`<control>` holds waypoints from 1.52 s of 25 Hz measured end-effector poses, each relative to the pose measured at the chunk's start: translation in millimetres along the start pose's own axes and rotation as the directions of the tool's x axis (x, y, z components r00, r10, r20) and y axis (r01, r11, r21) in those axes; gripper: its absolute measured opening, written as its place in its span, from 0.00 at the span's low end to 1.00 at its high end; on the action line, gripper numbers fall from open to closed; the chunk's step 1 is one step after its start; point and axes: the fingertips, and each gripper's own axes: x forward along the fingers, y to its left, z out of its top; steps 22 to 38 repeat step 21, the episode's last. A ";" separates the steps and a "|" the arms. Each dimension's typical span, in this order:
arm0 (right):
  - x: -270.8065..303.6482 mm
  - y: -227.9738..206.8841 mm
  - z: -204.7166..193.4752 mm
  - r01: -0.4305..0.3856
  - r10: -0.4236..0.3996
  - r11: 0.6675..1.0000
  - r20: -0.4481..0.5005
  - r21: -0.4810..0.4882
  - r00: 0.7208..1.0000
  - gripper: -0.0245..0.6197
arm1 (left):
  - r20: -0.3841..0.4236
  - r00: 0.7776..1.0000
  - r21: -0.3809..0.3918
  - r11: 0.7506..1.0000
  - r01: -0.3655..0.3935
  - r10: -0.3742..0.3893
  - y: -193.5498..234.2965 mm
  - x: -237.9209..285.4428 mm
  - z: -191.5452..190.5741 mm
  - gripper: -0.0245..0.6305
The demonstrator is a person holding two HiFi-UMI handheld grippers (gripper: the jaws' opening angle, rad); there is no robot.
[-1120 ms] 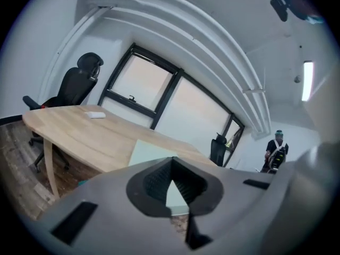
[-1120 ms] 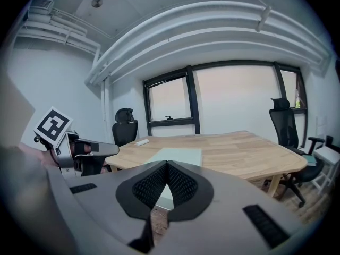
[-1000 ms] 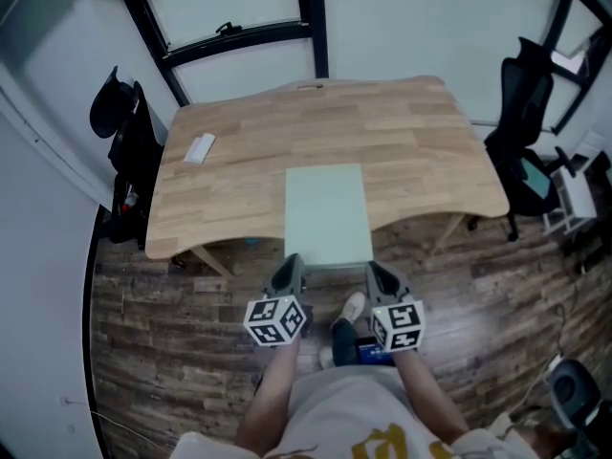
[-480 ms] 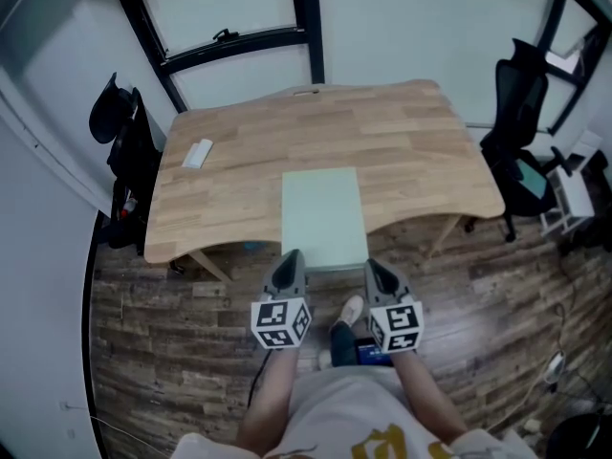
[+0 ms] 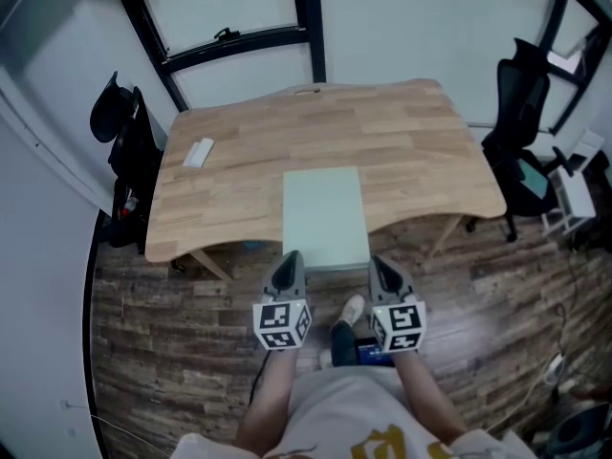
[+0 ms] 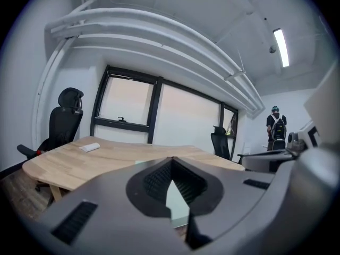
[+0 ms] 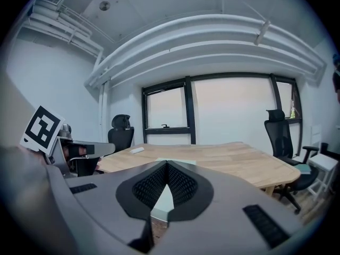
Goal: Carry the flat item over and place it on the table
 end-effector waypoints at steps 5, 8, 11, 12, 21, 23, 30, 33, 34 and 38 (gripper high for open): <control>-1.2 -5.9 12.0 0.007 -0.009 0.999 0.040 0.049 0.999 0.03 | 0.005 1.000 -0.028 1.000 -0.007 0.007 5.6 0.1 -1.3 0.04; -1.1 -7.5 10.0 0.013 -0.015 0.999 0.036 0.050 0.999 0.04 | 0.000 1.000 -0.037 0.999 -0.005 0.005 6.2 1.0 -5.4 0.04; -1.1 -7.4 5.6 0.016 -0.018 0.998 0.031 0.055 0.999 0.03 | 0.006 1.000 -0.042 0.999 0.000 0.001 7.0 0.9 -4.9 0.04; -0.7 -6.4 6.0 0.013 -0.014 0.999 0.028 0.052 1.000 0.04 | 0.013 1.000 -0.044 0.999 0.002 -0.002 7.6 0.4 -3.7 0.04; 7.5 -3.3 7.4 -0.002 0.001 0.999 0.015 0.041 1.000 0.03 | 0.022 1.000 -0.056 0.998 0.003 -0.002 14.3 4.0 -5.2 0.04; 7.5 -3.3 7.4 -0.002 0.001 0.999 0.015 0.041 1.000 0.03 | 0.022 1.000 -0.056 0.998 0.003 -0.002 14.3 4.0 -5.2 0.04; 7.5 -3.3 7.4 -0.002 0.001 0.999 0.015 0.041 1.000 0.03 | 0.022 1.000 -0.056 0.998 0.003 -0.002 14.3 4.0 -5.2 0.04; 7.5 -3.3 7.4 -0.002 0.001 0.999 0.015 0.041 1.000 0.03 | 0.022 1.000 -0.056 0.998 0.003 -0.002 14.3 4.0 -5.2 0.04; 7.5 -3.3 7.4 -0.002 0.001 0.999 0.015 0.041 1.000 0.03 | 0.022 1.000 -0.056 0.998 0.003 -0.002 14.3 4.0 -5.2 0.04; 7.5 -3.3 7.4 -0.002 0.001 0.999 0.015 0.041 1.000 0.03 | 0.022 1.000 -0.056 0.998 0.003 -0.002 14.3 4.0 -5.2 0.04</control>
